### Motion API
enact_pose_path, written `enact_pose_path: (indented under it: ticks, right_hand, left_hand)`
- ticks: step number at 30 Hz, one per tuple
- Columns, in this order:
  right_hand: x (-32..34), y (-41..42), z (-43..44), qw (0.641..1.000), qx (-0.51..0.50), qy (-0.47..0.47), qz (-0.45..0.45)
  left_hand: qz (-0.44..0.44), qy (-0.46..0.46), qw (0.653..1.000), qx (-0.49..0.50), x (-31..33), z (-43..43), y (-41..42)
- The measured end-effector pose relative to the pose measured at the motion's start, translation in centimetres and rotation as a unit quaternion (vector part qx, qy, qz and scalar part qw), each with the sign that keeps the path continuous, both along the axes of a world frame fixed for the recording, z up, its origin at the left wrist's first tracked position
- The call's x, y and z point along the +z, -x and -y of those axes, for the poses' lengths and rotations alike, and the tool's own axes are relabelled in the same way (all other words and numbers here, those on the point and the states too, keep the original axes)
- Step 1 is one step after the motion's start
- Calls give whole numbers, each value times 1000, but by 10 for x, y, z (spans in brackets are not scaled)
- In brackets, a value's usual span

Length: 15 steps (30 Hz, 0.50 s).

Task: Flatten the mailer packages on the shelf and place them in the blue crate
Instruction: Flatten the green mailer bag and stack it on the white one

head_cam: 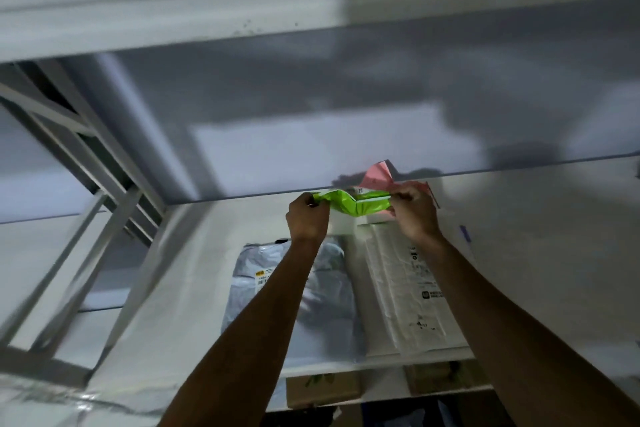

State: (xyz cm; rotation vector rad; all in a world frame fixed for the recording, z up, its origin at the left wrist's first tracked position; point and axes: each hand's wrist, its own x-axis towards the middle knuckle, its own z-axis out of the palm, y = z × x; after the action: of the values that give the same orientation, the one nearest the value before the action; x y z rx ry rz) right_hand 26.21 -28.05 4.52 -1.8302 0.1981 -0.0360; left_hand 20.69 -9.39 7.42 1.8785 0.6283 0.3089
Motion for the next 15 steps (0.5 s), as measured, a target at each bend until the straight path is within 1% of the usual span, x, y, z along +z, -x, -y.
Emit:
enact_pose_path:
  ticks: [2, 4, 5, 6, 7, 10, 15]
  right_hand:
    - [1, 16, -15, 1000, -4, -14, -8]
    - [1, 35, -30, 1000, -1, -10, -15]
    - [0, 46, -37, 1000, 0, -4, -14]
    - [-3, 56, -44, 1000, 4, 1, -9]
    - [-4, 68, -51, 1000, 13, 9, -7]
    - [-14, 97, -66, 999, 50, 9, -10]
    - [-29, 132, -77, 995, 73, 37, -53]
  left_hand:
    - [31, 99, 995, 9, -1, -15, 16]
    - [39, 219, 975, 8, -8, -29, 36]
    - [34, 269, 962, 18, -12, -36, 46]
    - [30, 299, 953, 35, -16, -41, 55]
    - [31, 303, 951, 54, -20, -46, 66]
    - [41, 189, 978, 80, -29, -57, 94]
    - [18, 117, 991, 67, -54, -78, 120]
